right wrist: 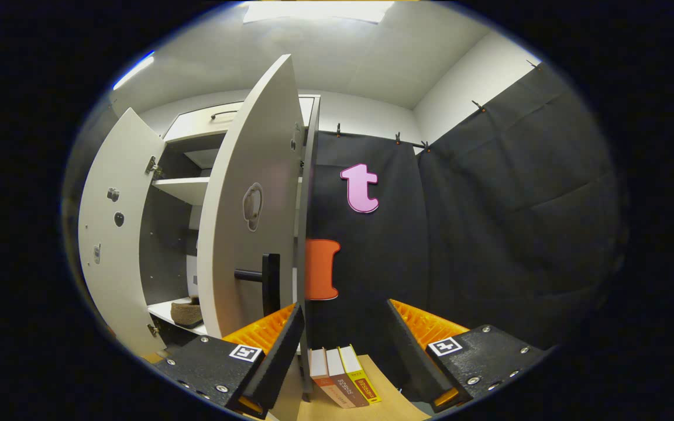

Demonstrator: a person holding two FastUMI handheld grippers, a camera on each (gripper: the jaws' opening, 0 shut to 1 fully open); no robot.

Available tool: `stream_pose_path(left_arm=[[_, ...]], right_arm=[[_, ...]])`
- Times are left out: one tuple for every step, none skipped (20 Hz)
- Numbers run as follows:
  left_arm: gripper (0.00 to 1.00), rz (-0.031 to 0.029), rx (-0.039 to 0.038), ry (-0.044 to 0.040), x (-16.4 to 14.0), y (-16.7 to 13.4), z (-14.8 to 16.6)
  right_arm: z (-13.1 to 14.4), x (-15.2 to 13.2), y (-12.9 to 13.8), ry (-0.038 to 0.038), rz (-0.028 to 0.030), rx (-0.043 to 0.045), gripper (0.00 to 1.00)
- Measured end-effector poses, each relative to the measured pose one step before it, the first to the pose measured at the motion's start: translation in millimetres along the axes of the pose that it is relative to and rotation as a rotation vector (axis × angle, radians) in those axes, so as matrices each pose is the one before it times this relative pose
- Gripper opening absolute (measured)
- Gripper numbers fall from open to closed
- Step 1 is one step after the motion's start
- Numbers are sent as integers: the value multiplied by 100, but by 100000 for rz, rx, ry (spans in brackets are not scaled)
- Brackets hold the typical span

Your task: Grab one shoe with the right hand and put it into the shoe cabinet, grab the other shoe with the left hand and put it into the shoe cabinet; then close the right door with the right hand and the left door with the left hand.

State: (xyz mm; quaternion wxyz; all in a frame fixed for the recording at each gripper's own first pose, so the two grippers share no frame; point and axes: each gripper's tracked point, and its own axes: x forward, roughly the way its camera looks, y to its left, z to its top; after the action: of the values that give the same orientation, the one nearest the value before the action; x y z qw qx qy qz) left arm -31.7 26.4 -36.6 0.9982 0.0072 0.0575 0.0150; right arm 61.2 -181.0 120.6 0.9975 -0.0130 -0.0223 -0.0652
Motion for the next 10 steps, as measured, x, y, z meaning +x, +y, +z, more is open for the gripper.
stream_pose_path(left_arm=[[97,-200,76,-128,29,8,-39],[99,-82,25,-60,33,85,12],[99,-153,-102,177,15,46,-107],[97,-123,45,178,42,36,-24],[99,-41,191,21,14,127,-45],[99,213,235,-110,40,151,112],[97,323,71,-301,-43,144,59],[99,346,-154,-431,-12,189,137],[99,386,-209,-288,-90,213,52],[99,315,-63,-14,-69,185,15]], right_arm=[[63,-18,725,-255,1157,-237,88],[-60,-161,971,326,1926,411,88],[-122,-75,1017,379,2220,1103,88],[-99,163,1049,347,2314,874,88],[-109,112,933,244,2121,277,88],[-46,305,729,-90,1857,35,88],[-37,278,735,-254,1554,-28,88],[-38,302,677,-154,1109,525,88],[-70,304,437,-229,87,1029,88],[-14,191,474,-196,608,476,88]])
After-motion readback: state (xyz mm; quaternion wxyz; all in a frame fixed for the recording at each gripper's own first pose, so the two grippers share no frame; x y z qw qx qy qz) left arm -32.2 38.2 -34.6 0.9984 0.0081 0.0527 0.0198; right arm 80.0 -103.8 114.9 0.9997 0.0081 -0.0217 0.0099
